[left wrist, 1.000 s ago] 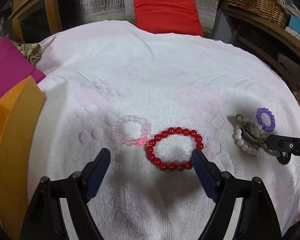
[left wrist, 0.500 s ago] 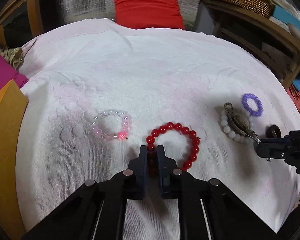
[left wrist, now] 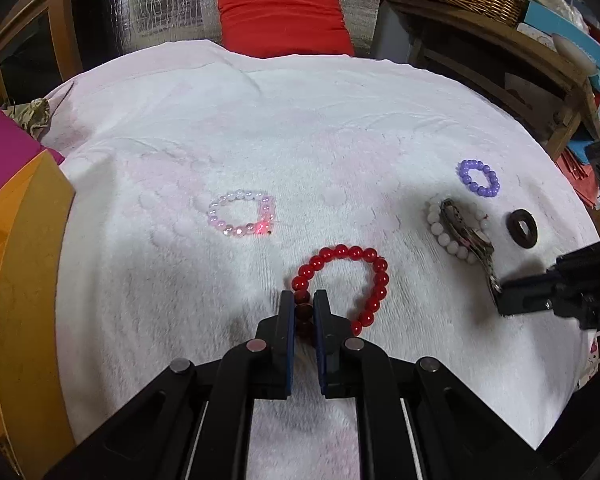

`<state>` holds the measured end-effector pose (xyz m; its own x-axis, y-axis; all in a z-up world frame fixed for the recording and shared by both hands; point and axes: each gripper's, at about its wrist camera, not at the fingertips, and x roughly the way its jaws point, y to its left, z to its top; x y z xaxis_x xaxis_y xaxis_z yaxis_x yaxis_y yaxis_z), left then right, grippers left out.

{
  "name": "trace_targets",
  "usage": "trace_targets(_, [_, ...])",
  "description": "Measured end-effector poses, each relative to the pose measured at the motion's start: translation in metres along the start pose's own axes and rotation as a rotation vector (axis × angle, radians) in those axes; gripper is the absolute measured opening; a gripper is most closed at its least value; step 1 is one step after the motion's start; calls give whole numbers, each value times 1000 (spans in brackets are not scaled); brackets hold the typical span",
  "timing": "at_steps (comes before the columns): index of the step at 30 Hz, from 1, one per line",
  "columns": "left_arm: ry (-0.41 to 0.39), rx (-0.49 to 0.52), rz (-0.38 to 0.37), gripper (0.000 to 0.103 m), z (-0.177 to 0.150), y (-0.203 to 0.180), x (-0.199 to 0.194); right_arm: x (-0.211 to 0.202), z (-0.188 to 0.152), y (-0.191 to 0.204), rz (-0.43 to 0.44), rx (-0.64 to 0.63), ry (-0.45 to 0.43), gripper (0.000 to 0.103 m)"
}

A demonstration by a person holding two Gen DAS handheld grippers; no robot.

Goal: Organize jewelry
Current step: 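Grasp the red bead bracelet with the left gripper while the right grips the watch band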

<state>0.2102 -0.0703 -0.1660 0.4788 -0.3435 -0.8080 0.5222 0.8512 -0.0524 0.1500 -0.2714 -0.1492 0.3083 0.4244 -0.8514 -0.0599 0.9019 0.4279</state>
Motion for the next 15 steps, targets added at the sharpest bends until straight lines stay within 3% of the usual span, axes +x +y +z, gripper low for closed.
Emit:
trace_targets(8, [5, -8, 4, 15, -4, 7, -3, 3, 7, 4, -69, 9, -15, 21])
trace_targets(10, [17, -13, 22, 42, -4, 7, -1, 4, 9, 6, -74, 10, -18, 26])
trace_targets(12, [22, -12, 43, 56, -4, 7, 3, 4, 9, 9, -78, 7, -23, 31])
trace_targets(15, [17, -1, 44, 54, -4, 5, 7, 6, 7, 13, -103, -12, -66, 32])
